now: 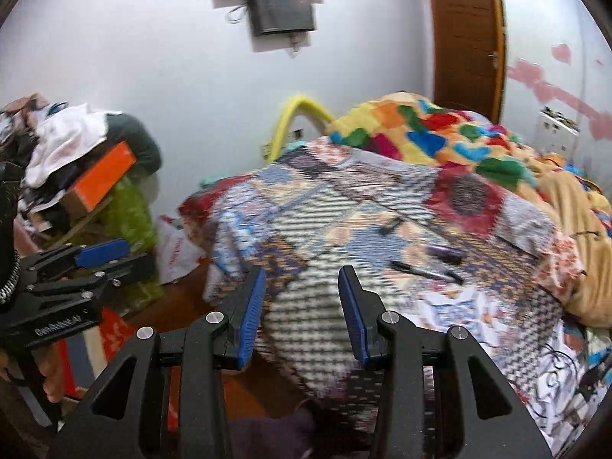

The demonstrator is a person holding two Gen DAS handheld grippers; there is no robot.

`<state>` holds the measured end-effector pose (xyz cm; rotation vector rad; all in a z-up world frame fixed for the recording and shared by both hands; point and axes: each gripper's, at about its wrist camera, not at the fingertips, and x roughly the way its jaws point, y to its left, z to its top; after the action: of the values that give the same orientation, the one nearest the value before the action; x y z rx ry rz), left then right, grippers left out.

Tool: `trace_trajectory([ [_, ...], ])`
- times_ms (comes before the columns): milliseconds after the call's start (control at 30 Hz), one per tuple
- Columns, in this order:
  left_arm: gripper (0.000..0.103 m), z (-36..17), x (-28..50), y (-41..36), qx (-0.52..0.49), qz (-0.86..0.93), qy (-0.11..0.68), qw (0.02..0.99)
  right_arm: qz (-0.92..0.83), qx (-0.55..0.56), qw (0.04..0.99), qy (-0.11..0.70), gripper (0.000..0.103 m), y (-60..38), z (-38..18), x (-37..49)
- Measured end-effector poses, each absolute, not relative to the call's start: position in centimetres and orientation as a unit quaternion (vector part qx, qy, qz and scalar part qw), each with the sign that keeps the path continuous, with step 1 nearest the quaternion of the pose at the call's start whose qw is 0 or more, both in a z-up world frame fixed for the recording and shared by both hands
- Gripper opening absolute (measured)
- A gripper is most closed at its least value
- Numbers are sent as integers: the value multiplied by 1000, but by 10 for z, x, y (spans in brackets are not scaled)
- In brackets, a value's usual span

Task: Collect trash
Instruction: 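Move both grippers back toward the markers on the bed, then lower both grippers toward the black marker and pink hair clip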

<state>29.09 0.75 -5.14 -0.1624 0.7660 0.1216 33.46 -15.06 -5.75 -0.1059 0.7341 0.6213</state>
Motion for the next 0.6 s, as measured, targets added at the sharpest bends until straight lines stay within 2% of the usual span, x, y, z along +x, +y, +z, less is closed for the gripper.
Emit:
trace_trajectory([
  [100,52,-54,318,-11,-69,39,381,921,267,-50,895,354,51,-176,-61,349],
  [367,53,-79,383,-48,-59,-6,410,910,198,-43,902,381,52,-237,-84,397],
  [600,53,-125,449,-71,-59,-46,454,888,166,-35,893,416,52,-269,-117,437],
])
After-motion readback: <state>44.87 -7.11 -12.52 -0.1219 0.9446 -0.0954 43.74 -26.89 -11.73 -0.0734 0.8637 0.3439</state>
